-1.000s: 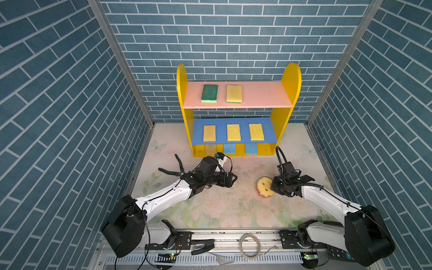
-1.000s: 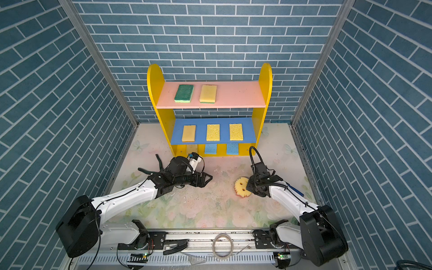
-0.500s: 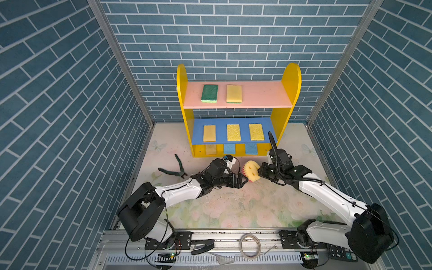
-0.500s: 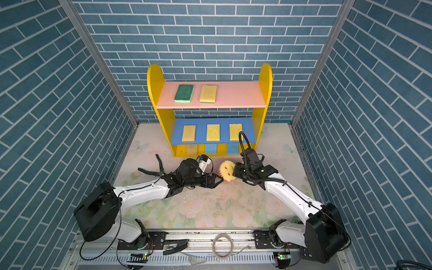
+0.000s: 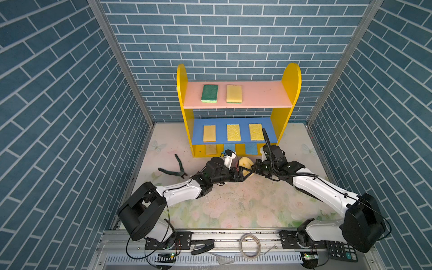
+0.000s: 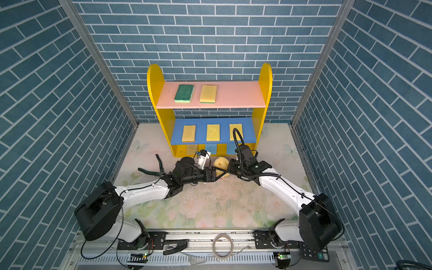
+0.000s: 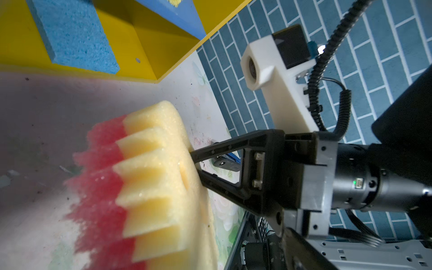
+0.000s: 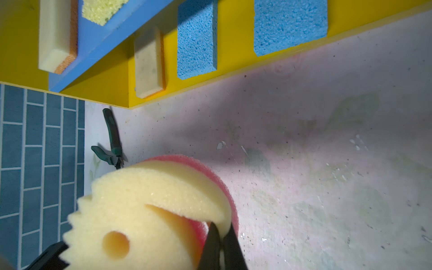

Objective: Place and organize the cleaning sponges onto the shelf
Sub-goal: 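Lift the smiley sponge toward the left gripper, which pinches its edge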

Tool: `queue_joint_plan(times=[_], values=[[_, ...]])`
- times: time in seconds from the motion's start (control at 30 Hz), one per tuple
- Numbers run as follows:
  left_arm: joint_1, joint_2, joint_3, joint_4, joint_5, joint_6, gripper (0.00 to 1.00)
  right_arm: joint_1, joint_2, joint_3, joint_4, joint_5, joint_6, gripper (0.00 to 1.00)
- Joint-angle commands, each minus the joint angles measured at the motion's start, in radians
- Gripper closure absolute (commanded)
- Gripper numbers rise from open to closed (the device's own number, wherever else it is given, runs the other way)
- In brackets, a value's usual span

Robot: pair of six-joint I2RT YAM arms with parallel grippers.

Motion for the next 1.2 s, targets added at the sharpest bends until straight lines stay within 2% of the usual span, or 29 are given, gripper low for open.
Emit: queue_joint_plan(times=[0.0, 0.23, 0.37, 0.5, 0.77, 0.8, 0.83, 0.87, 1.03, 1.17], values=[[0.014, 0.01, 0.004, 0.071, 0.018, -0.024, 0.16, 0.012, -0.044, 0.032, 0.071, -0.055, 0.006, 0.95], [0.041, -0.028, 0.027, 0.016, 0.025, -0.004, 0.59, 0.012, -0.153, -0.032, 0.139, -0.049, 0.028, 0.93], [0.056, -0.062, 0.056, -0.045, 0.027, 0.029, 0.68, 0.005, -0.222, -0.042, 0.13, -0.042, 0.014, 0.62], [0.07, -0.079, 0.099, -0.08, 0.044, 0.051, 0.69, -0.012, -0.276, -0.04, 0.12, -0.077, 0.002, 0.49], [0.1, -0.065, 0.193, -0.073, 0.185, 0.016, 0.72, -0.108, -0.347, -0.073, 0.225, -0.258, 0.02, 0.37], [0.101, -0.063, 0.203, -0.067, 0.203, 0.008, 0.72, -0.117, -0.346, -0.076, 0.244, -0.278, 0.025, 0.32], [0.101, -0.059, 0.214, -0.066, 0.225, 0.004, 0.71, -0.128, -0.346, -0.082, 0.281, -0.309, 0.029, 0.06], [0.101, -0.059, 0.225, -0.068, 0.243, -0.001, 0.71, -0.135, -0.342, -0.087, 0.314, -0.341, 0.032, 0.01], [0.102, -0.066, 0.254, -0.066, 0.301, -0.026, 0.7, -0.163, -0.288, -0.095, 0.499, -0.488, 0.077, 0.02], [0.101, -0.072, 0.267, -0.053, 0.337, -0.053, 0.68, -0.17, -0.244, -0.105, 0.659, -0.561, 0.146, 0.11]])
